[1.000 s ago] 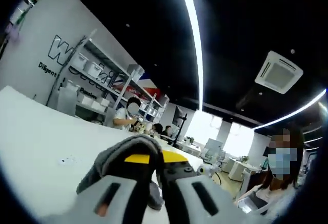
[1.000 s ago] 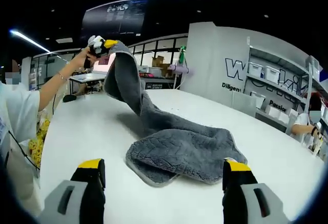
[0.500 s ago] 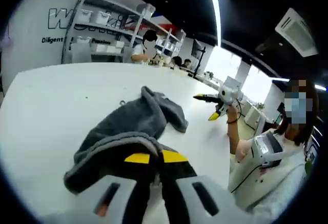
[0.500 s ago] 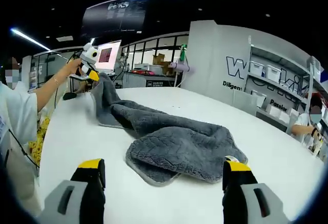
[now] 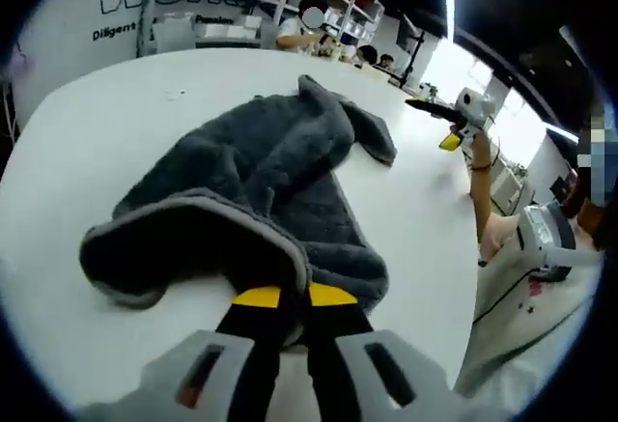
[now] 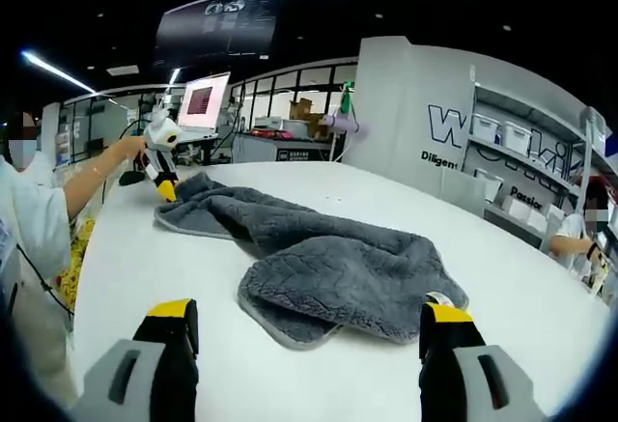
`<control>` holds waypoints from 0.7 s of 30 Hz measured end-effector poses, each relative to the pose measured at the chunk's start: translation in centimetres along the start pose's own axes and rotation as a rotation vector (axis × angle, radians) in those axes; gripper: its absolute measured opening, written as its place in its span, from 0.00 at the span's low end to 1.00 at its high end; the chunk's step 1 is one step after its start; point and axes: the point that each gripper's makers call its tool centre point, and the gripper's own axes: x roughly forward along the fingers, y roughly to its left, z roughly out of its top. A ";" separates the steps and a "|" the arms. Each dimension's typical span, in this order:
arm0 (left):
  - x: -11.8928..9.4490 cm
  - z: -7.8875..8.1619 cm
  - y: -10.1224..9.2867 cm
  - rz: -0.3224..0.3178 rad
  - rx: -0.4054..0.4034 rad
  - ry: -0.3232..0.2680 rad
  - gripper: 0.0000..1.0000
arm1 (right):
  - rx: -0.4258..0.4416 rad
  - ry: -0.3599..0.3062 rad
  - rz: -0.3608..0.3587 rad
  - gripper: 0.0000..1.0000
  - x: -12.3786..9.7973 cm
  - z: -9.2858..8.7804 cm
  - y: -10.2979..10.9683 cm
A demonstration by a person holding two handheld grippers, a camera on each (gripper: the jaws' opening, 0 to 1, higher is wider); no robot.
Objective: Fold the towel on the table until its edges align and the towel forms a compact rectangular stack.
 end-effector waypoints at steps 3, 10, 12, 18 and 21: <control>-0.5 0.7 0.1 0.041 0.074 -0.044 0.15 | 0.001 0.003 -0.005 1.00 0.0 -0.1 -0.1; -3.1 4.0 -0.9 0.120 0.156 -0.180 0.31 | -0.001 0.009 -0.004 0.99 0.1 -0.2 -0.1; -4.1 5.3 -1.3 0.141 0.174 -0.234 0.37 | -0.001 0.009 -0.004 0.99 0.1 -0.2 -0.1; -4.9 7.3 -2.3 0.233 0.232 -0.301 0.65 | 0.005 0.013 -0.011 1.00 0.2 -0.2 -0.5; -4.9 8.2 -2.9 0.232 0.250 -0.338 0.75 | 0.006 0.017 -0.013 1.00 0.2 -0.4 -0.5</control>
